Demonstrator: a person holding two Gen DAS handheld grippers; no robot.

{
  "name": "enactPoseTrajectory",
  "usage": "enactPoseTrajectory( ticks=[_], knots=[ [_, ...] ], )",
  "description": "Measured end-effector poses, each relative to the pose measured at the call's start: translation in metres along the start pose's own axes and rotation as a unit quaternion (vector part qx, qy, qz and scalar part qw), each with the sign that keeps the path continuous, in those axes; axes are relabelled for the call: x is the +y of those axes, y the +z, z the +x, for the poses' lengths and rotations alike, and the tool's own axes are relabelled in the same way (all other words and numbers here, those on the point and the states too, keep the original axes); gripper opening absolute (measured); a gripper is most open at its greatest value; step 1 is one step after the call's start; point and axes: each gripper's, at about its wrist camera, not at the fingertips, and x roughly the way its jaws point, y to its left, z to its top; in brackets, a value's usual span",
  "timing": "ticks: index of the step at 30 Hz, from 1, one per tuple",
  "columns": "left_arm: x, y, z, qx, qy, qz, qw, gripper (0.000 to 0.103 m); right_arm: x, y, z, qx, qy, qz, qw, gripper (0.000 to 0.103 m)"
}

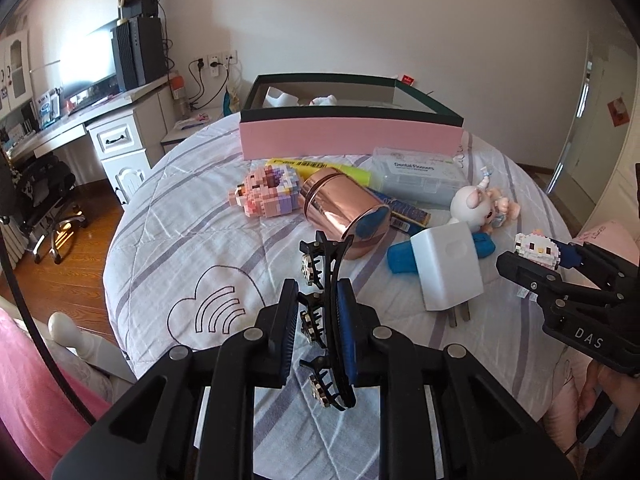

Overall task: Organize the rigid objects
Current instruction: 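Reach the left tool toward the black bead bracelet and grasp it, then grasp the Hello Kitty block figure with the right tool while the left tool holds the bracelet, then lower the bracelet and Hello Kitty figure into the pink box and open both tools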

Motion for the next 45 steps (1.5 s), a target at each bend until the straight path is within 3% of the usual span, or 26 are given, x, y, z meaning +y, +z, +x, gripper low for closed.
enactPoseTrajectory(
  ticks=[6, 11, 17, 21, 28, 32, 35, 42, 45],
  knots=[
    [-0.007, 0.018, -0.005, -0.014, -0.02, 0.007, 0.9997, 0.019, -0.004, 0.014, -0.012, -0.02, -0.004, -0.003, 1.0, 0.057],
    [-0.016, 0.051, -0.007, -0.037, -0.035, 0.027, 0.9984, 0.019, 0.0, 0.041, -0.019, -0.046, -0.007, -0.021, 0.999, 0.057],
    [-0.015, 0.117, 0.004, -0.064, -0.044, 0.056, 0.9954, 0.019, 0.002, 0.094, -0.01, -0.074, -0.005, -0.05, 0.996, 0.057],
    [-0.011, 0.169, 0.042, -0.049, -0.04, 0.063, 0.996, 0.019, -0.003, 0.145, 0.014, -0.079, 0.001, -0.064, 0.995, 0.057],
    [0.006, 0.236, 0.136, 0.025, -0.034, 0.043, 0.9982, 0.019, -0.005, 0.223, 0.099, -0.036, 0.004, -0.078, 0.996, 0.058],
    [0.016, 0.249, 0.189, 0.085, -0.03, 0.031, 0.9954, 0.019, -0.006, 0.246, 0.159, 0.023, 0.009, -0.078, 0.997, 0.058],
    [0.018, 0.247, 0.212, 0.11, -0.023, 0.024, 0.9934, 0.019, -0.01, 0.249, 0.194, 0.059, 0.015, -0.07, 0.996, 0.058],
    [0.018, 0.245, 0.223, 0.107, -0.014, 0.013, 0.9941, 0.024, -0.023, 0.248, 0.216, 0.088, 0.023, -0.043, 0.995, 0.058],
    [0.026, 0.244, 0.209, 0.088, -0.008, 0.001, 0.9961, 0.042, -0.025, 0.248, 0.205, 0.076, 0.015, -0.036, 0.996, 0.06]
  ],
)
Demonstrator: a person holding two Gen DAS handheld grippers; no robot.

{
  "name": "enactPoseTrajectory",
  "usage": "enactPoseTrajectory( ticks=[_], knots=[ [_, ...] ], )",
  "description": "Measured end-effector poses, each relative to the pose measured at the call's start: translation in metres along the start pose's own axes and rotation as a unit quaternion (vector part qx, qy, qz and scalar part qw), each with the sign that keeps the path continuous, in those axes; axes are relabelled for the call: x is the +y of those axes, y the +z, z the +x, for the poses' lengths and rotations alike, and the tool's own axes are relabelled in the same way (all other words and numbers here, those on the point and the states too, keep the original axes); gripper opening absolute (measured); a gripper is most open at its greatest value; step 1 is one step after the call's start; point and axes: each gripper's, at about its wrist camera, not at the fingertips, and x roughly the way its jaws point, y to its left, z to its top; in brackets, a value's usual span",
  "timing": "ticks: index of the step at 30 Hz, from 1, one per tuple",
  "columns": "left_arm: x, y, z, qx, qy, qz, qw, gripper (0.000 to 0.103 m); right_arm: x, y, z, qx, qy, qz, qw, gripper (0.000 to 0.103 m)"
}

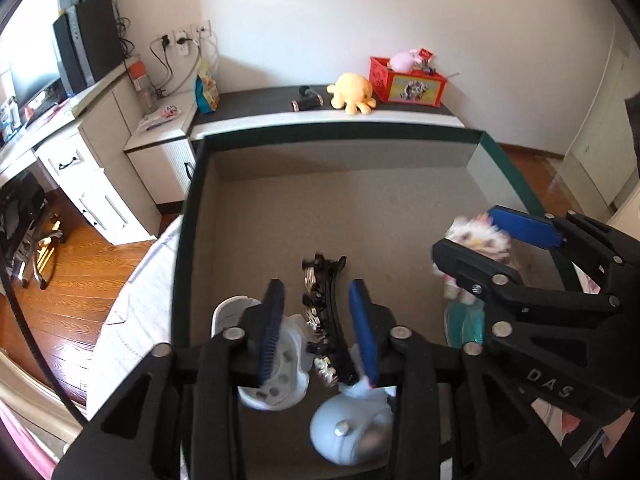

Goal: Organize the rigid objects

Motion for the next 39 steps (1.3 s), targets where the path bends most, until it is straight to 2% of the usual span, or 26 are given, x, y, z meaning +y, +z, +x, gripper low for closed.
enactPoseTrajectory(
  ticks=[4, 5, 9, 10, 15, 18, 19, 26, 34, 39],
  knots=[
    [0.004, -0.012, -0.042, -0.051, 0.017, -0.016, 0.9984, 0.077, -0.004, -0.007, -0.032, -0.032, -0.012, 0.021, 0.999, 0.083],
    [0.004, -0.019, -0.058, -0.072, 0.017, -0.02, 0.9971, 0.085, -0.004, -0.009, -0.044, -0.045, -0.01, 0.024, 0.999, 0.083],
    [-0.001, -0.053, -0.128, -0.149, 0.023, -0.025, 0.9883, 0.096, 0.011, -0.03, -0.103, -0.099, -0.003, 0.019, 0.995, 0.084],
    [-0.003, -0.063, -0.145, -0.166, 0.027, -0.025, 0.9855, 0.103, 0.017, -0.037, -0.119, -0.113, -0.004, 0.017, 0.993, 0.084],
    [-0.013, -0.117, -0.223, -0.247, 0.059, -0.027, 0.9669, 0.103, 0.043, -0.081, -0.196, -0.183, -0.001, 0.02, 0.983, 0.087],
    [-0.022, -0.149, -0.26, -0.273, 0.071, -0.022, 0.9591, 0.103, 0.056, -0.108, -0.234, -0.217, -0.011, 0.017, 0.976, 0.096],
    [-0.023, -0.156, -0.27, -0.279, 0.075, -0.024, 0.9571, 0.103, 0.062, -0.12, -0.249, -0.23, -0.013, 0.018, 0.973, 0.103],
    [-0.034, -0.22, -0.329, -0.308, 0.072, -0.026, 0.9483, 0.103, 0.089, -0.183, -0.318, -0.285, -0.036, 0.021, 0.958, 0.103],
    [-0.047, -0.264, -0.371, -0.337, 0.104, -0.021, 0.9354, 0.103, 0.113, -0.225, -0.359, -0.313, -0.059, 0.016, 0.948, 0.103],
    [-0.049, -0.276, -0.383, -0.343, 0.109, -0.024, 0.9328, 0.103, 0.116, -0.236, -0.372, -0.321, -0.059, 0.015, 0.945, 0.103]
  ],
)
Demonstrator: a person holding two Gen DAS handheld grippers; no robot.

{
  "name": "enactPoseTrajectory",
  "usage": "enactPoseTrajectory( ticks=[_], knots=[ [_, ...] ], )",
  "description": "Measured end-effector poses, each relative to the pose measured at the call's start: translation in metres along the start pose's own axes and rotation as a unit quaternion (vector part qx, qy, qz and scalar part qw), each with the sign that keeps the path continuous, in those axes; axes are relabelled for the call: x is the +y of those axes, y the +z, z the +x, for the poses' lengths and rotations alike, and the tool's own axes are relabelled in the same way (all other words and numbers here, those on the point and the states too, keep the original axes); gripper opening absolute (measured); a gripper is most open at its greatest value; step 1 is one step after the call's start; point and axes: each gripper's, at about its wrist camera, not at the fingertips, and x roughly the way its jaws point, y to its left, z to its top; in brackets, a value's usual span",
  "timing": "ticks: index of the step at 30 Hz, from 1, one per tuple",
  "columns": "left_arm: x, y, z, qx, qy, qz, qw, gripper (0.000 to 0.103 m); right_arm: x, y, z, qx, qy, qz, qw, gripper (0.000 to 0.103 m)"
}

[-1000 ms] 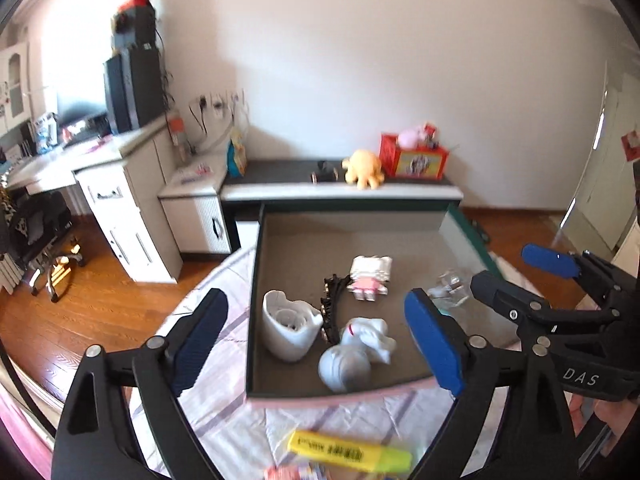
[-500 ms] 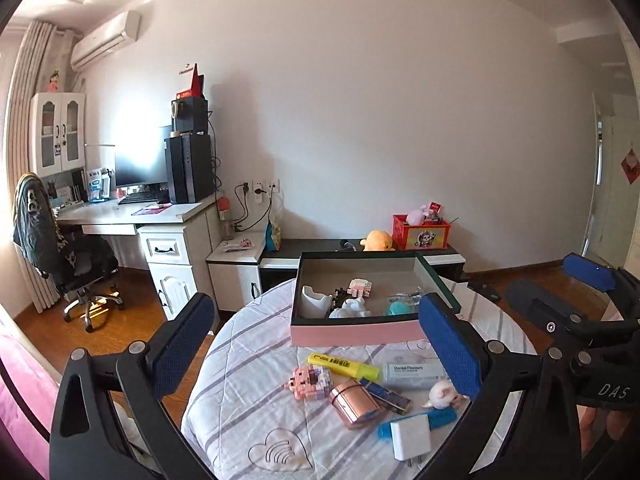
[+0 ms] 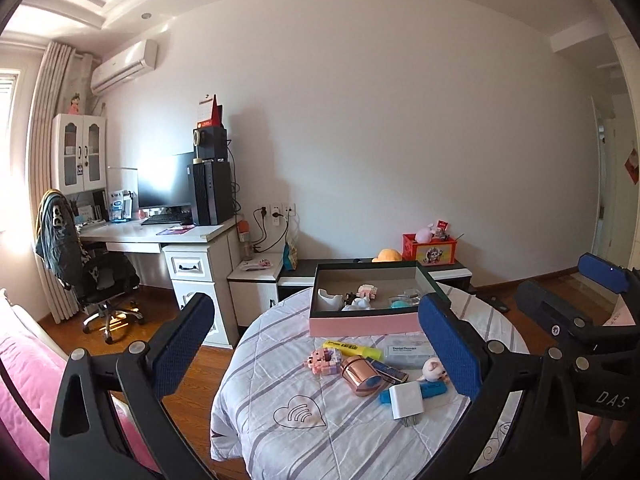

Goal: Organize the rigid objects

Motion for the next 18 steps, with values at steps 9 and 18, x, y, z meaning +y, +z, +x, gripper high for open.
enactPoseTrajectory(
  ticks=[9, 18],
  knots=[
    [0.001, 0.0, -0.003, -0.004, 0.002, -0.002, 1.0, 0.103, 0.005, -0.002, -0.012, -0.006, -0.001, -0.003, 1.0, 0.103],
    [-0.002, -0.008, 0.012, 0.017, -0.003, -0.001, 0.9999, 0.103, 0.005, -0.008, -0.003, 0.01, -0.003, 0.0, 1.0, 0.103]
  ],
)
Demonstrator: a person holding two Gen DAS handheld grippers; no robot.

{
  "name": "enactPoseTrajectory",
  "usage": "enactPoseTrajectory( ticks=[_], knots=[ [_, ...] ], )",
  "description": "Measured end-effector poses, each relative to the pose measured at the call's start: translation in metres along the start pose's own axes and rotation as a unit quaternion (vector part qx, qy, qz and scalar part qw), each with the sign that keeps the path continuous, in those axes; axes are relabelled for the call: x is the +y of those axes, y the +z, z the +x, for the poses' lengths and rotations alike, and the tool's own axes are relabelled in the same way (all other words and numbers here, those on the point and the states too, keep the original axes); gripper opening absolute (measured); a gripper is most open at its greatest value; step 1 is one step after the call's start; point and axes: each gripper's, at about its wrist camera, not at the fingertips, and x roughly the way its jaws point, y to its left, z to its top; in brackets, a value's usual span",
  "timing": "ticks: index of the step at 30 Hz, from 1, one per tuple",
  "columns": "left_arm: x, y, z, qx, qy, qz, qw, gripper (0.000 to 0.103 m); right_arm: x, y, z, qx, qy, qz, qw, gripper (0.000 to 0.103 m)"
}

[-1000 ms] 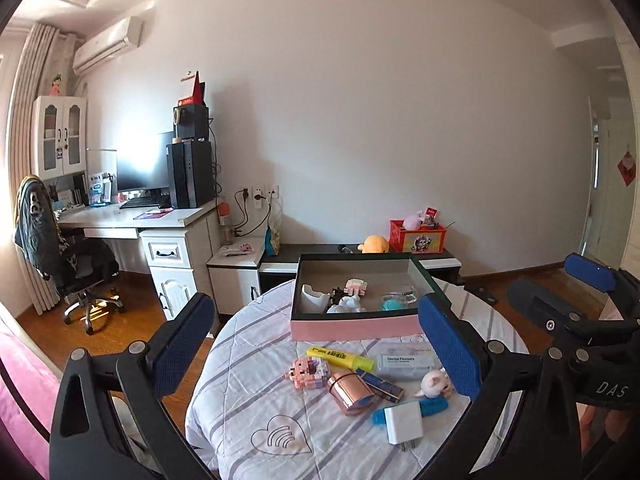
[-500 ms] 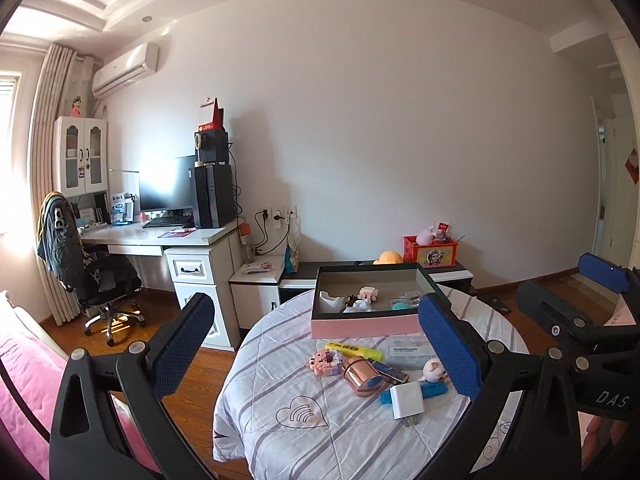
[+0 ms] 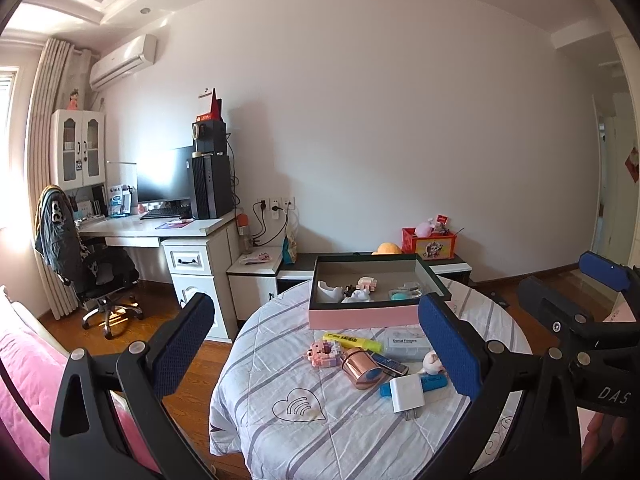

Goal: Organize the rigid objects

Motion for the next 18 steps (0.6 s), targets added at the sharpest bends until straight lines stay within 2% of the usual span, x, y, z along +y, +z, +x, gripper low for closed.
enactPoseTrajectory(
  ticks=[4, 9, 13, 18],
  knots=[
    [0.001, -0.009, 0.018, 0.02, -0.014, 0.0, 0.9997, 0.103, -0.004, -0.006, 0.011, 0.014, 0.0, 0.003, 1.0, 0.103],
    [0.003, -0.029, 0.052, 0.074, -0.019, 0.001, 0.9971, 0.103, -0.01, -0.021, 0.037, 0.049, -0.004, 0.005, 0.999, 0.103],
    [-0.003, -0.05, 0.082, 0.125, -0.039, -0.007, 0.9914, 0.103, -0.022, -0.037, 0.062, 0.082, -0.015, 0.014, 0.996, 0.103],
    [-0.036, -0.082, 0.116, 0.178, -0.072, 0.011, 0.9812, 0.103, -0.047, -0.064, 0.091, 0.131, -0.039, 0.03, 0.99, 0.103]
  ],
)
